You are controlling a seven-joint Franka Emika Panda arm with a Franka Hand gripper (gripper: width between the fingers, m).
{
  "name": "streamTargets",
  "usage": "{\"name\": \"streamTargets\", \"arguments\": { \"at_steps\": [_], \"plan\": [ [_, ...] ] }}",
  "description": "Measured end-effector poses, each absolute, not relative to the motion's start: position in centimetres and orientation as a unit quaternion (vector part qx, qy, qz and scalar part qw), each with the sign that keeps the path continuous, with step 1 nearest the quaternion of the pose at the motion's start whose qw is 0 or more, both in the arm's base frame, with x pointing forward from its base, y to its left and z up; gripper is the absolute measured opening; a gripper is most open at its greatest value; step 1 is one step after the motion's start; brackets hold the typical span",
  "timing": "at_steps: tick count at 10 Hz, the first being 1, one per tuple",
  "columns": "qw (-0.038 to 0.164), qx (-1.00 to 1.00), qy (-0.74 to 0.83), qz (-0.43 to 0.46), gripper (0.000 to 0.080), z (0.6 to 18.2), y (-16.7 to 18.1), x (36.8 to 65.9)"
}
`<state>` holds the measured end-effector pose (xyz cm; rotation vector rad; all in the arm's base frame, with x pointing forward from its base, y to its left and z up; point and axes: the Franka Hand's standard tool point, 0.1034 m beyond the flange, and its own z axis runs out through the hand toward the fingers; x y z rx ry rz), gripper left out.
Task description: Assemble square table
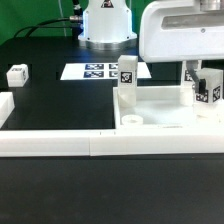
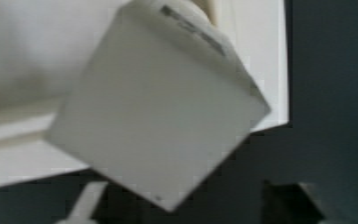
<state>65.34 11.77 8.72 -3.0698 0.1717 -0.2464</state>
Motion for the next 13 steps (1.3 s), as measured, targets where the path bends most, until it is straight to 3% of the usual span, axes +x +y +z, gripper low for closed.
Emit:
{"name": "streamTargets", "arguments": {
  "at_steps": [1, 2, 3, 10, 11, 12, 13],
  "plan": [
    [0.024, -0.996, 0.027, -0.080, 0.0543, 8.6, 11.5, 65.3],
    [0.023, -0.996, 0.020, -0.079, 0.0543, 8.5, 11.4, 65.3],
    [0.023, -0.996, 0.021, -0.079, 0.0629, 8.5, 11.4, 65.3],
    [0.024, -0.999, 0.016, -0.046, 0.0649, 8.1, 11.6, 63.0],
    [0.024, -0.999, 0.016, -0.046, 0.0526, 8.1, 11.6, 63.0],
    [0.024, -0.999, 0.016, -0.046, 0.0526, 8.1, 11.6, 63.0],
    [0.024, -0.999, 0.017, -0.046, 0.0388, 8.1, 11.6, 63.0]
  ]
}}
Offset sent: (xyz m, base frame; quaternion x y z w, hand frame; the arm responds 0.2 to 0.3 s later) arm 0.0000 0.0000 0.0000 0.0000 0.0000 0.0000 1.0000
